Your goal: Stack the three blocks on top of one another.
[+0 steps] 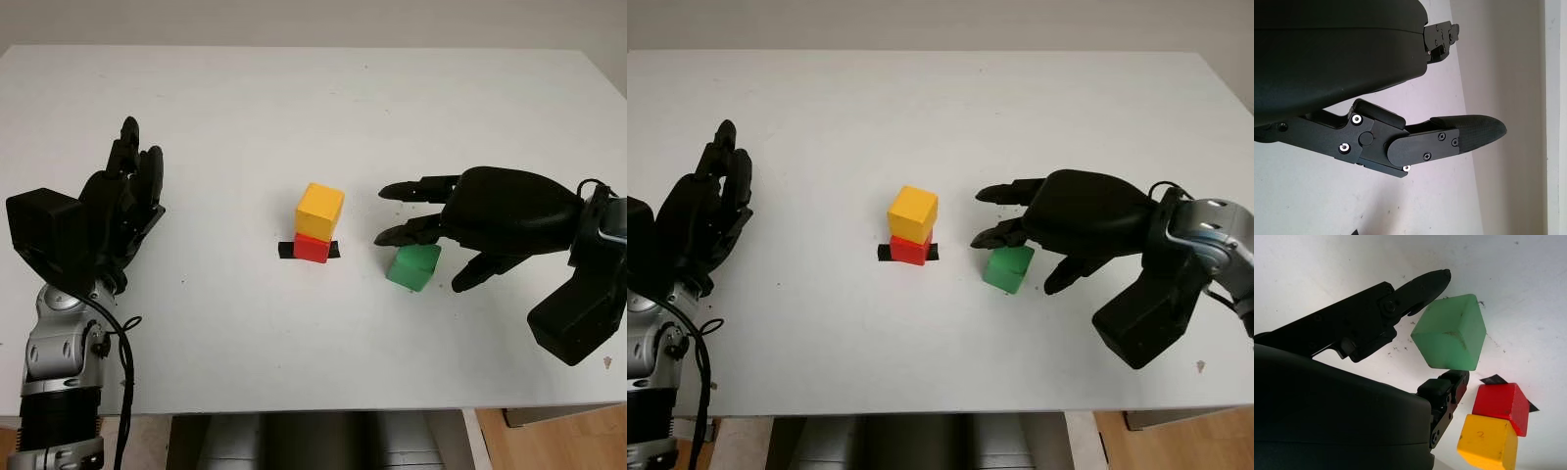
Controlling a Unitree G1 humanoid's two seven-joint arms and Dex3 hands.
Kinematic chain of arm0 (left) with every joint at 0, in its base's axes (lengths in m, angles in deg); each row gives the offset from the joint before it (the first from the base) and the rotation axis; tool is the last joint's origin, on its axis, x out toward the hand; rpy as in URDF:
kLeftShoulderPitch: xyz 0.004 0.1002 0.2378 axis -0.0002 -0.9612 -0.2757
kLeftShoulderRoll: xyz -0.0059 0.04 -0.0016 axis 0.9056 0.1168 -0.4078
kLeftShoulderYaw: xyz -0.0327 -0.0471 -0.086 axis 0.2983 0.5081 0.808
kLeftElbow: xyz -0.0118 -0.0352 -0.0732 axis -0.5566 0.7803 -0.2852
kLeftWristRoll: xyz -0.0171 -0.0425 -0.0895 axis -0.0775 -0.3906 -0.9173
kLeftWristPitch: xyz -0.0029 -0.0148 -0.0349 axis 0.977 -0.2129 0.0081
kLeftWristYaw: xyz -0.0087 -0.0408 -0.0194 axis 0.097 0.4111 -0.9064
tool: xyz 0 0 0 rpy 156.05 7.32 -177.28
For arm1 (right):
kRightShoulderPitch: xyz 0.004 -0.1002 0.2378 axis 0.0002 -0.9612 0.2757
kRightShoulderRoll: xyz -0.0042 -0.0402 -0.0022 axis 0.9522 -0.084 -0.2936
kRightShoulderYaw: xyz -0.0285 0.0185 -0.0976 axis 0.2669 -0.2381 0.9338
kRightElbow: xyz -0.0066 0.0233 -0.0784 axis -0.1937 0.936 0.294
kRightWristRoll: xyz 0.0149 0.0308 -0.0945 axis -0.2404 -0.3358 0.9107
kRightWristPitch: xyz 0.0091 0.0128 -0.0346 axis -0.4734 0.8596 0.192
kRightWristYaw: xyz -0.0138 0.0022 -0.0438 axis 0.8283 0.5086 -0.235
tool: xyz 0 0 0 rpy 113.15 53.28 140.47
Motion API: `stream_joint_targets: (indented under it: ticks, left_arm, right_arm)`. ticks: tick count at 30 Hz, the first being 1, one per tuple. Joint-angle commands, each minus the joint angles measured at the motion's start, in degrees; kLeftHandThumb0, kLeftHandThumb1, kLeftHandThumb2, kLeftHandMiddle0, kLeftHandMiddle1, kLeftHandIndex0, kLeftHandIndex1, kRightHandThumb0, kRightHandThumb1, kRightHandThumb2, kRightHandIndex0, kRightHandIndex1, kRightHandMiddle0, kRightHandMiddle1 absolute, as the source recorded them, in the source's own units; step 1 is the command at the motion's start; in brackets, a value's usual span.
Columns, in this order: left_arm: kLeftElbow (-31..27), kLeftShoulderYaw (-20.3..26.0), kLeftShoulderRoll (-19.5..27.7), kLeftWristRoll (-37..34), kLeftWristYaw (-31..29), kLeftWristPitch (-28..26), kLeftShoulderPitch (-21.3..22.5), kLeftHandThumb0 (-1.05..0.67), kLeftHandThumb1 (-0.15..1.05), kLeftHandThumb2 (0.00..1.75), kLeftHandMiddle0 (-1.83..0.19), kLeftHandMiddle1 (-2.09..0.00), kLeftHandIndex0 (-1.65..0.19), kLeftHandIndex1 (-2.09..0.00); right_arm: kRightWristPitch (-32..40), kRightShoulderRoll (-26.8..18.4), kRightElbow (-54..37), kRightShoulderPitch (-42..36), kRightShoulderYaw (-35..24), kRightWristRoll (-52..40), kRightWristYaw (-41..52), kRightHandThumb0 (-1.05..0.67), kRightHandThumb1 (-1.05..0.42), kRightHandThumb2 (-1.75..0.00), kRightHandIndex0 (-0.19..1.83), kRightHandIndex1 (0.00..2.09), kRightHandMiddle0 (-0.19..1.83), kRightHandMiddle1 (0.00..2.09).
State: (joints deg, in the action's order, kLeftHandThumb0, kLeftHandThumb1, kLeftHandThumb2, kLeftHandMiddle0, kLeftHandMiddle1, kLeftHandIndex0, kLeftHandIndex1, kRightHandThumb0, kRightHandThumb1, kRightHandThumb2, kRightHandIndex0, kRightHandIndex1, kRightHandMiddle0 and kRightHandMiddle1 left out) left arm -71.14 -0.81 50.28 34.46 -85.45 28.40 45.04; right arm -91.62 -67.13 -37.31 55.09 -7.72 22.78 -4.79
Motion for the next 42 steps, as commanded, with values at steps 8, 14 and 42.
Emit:
stream_joint_targets:
  ticks: [8,14,42]
  left_arm:
    - [-1.7,-0.2,0.8,0.4,0.2,-0.3,-1.3,-0.75,1.05,0.58,0.19,-0.03,0.17,-0.03]
    - [-2.0,-0.2,0.7,0.3,0.3,-1.0,-1.5,-0.75,1.05,0.58,0.19,-0.02,0.18,-0.04]
    - [-1.4,-0.4,0.4,0.9,0.9,-0.9,-1.4,-0.76,1.05,0.55,0.18,-0.05,0.17,-0.05]
  right_arm:
    - [-0.1,2.6,4.4,2.0,1.5,0.0,-4.1,-0.48,-0.87,-0.06,0.24,0.07,0.64,0.15]
    - [-0.9,3.6,5.8,2.5,2.0,-0.9,-4.6,-0.47,-0.89,-0.06,0.26,0.07,0.69,0.2]
    - [6.5,3.5,7.3,4.3,-0.2,-4.9,-5.9,-0.38,-0.89,-0.05,0.4,0.07,0.56,1.21]
